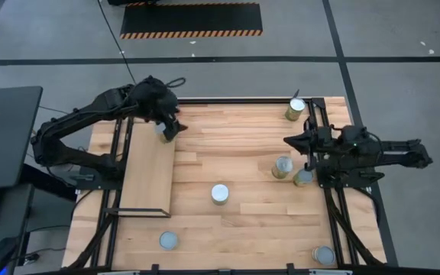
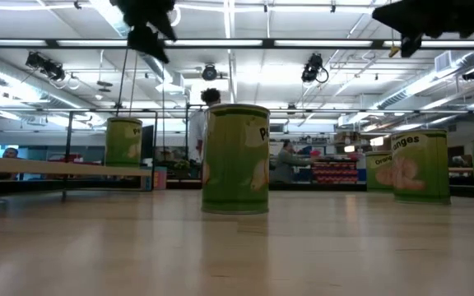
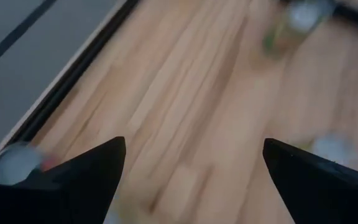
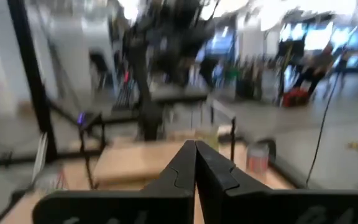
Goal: Pick and place cans onto a shelf
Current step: Put the canned pears on the shelf aligned with the other canned pears
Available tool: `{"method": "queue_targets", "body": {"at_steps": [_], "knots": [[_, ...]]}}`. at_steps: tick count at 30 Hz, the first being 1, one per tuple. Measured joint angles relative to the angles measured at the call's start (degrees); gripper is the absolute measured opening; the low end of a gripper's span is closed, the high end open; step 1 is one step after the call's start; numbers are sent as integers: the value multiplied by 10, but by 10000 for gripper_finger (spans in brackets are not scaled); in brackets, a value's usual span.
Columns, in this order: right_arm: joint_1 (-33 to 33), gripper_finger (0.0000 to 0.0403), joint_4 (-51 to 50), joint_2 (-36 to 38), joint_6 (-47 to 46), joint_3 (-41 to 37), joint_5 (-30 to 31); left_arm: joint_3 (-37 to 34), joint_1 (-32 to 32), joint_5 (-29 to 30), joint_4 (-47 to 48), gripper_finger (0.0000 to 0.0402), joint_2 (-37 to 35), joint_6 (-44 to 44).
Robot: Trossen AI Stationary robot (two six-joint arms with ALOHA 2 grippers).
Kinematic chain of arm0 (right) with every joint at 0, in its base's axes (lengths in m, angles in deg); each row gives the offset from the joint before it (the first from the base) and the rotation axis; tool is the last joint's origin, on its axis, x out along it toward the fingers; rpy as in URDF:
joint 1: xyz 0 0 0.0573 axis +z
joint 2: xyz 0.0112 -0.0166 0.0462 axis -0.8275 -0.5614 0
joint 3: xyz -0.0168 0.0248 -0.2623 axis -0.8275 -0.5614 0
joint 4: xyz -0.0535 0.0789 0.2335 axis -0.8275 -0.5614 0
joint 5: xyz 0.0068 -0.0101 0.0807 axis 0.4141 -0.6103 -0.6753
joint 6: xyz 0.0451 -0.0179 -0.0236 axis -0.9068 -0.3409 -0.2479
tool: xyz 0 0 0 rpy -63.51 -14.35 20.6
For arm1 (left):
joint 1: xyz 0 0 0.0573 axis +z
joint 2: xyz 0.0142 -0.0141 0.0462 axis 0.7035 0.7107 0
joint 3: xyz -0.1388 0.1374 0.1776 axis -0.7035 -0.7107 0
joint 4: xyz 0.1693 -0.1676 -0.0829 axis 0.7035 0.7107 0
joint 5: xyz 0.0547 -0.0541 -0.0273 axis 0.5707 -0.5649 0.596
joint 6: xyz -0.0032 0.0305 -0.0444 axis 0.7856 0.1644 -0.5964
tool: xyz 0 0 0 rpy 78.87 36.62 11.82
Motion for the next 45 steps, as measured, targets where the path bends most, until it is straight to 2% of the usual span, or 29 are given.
{"method": "queue_targets", "body": {"at_steps": [4, 8, 11, 14, 19, 27, 29, 32, 35, 37, 41, 45], "knots": [[9, 6, -127, -98, -20, 110, -6, 0, -17, -1, -75, 386, -15, -58], [10, 7, -261, -186, -81, 205, -6, 0, -38, 1, -135, 386, -25, -100], [10, 16, -345, -240, -104, 248, -7, 0, -61, 9, -164, 386, -27, -120], [14, 45, -415, -278, -93, 274, -25, 0, -84, 21, -178, 386, -30, -130], [22, 136, -477, -312, -73, 290, -36, 0, -122, 36, -174, 386, -29, -153], [13, 332, -563, -335, -80, 304, -39, 0, -184, 88, -162, 386, -29, -172], [2, 370, -582, -340, -96, 327, -18, 0, -195, 100, -157, 386, -29, -172], [-34, 395, -619, -351, -116, 373, 57, 0, -205, 114, -154, 386, -29, -170], [-103, 388, -636, -369, -137, 413, 118, -1, -207, 120, -151, 386, -31, -160], [-159, 384, -632, -385, -182, 427, 133, -1, -206, 123, -149, 386, -33, -150], [-263, 383, -629, -419, -296, 422, 152, -1, -206, 139, -132, 386, -38, -138], [-324, 382, -622, -452, -373, 400, 224, -1, -206, 158, -96, 386, -51, -136]]}}
